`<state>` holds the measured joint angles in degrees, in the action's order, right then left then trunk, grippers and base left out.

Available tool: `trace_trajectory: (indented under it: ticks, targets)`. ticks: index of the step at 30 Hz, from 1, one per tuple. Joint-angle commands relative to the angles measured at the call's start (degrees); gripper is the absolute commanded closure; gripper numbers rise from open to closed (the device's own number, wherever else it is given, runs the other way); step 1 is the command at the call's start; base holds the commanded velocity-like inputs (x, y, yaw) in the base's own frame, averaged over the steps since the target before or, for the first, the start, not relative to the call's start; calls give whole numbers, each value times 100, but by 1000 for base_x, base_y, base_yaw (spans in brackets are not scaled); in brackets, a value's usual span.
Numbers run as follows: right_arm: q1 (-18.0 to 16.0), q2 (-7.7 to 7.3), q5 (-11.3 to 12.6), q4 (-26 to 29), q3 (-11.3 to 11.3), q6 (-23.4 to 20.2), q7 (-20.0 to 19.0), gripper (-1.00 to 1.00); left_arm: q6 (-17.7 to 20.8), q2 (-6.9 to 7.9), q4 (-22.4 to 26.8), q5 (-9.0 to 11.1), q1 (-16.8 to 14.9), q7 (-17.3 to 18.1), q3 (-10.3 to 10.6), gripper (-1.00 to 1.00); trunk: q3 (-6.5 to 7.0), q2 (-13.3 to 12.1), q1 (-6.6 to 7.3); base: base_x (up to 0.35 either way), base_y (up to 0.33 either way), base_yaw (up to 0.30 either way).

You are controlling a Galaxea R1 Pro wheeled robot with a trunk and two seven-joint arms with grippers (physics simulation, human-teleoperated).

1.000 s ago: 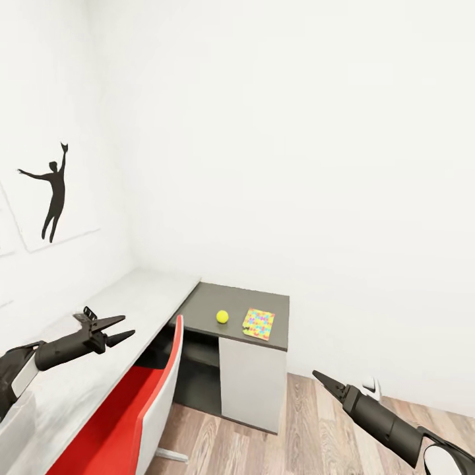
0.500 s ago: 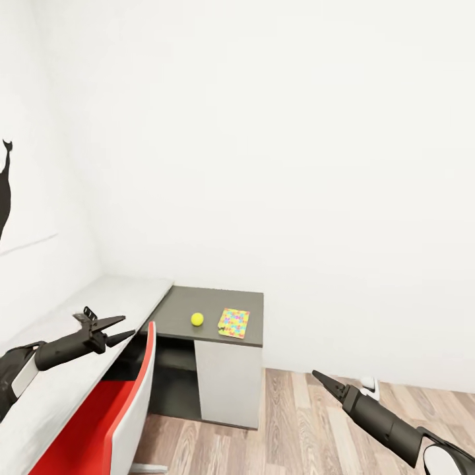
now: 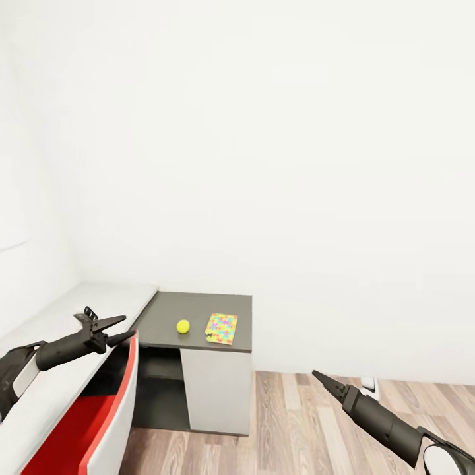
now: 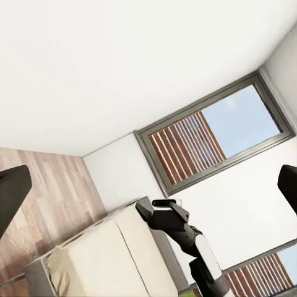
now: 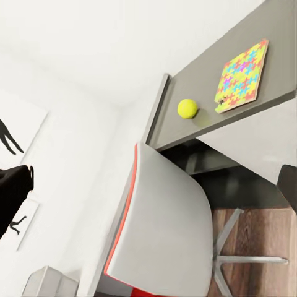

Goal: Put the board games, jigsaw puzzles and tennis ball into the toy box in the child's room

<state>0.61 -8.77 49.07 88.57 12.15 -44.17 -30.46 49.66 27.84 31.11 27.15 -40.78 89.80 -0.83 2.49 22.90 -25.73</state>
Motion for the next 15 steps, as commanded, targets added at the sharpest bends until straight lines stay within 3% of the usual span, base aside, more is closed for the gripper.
trace_trajectory:
  ticks: [1,8,15]
  targets:
    - [1,1,15,2,6,-35,-5,-100,61,-12,0,1,0,20,3,-100,0,2,-5,306,0,-2]
    - [1,6,15,2,6,-30,-5,-100,60,-41,0,-2,0,20,4,-100,0,2,-5,311,-15,-1]
    - [2,15,12,2,6,-30,-4,-100,54,-42,0,-7,0,20,4,-100,0,2,-5,282,-154,0]
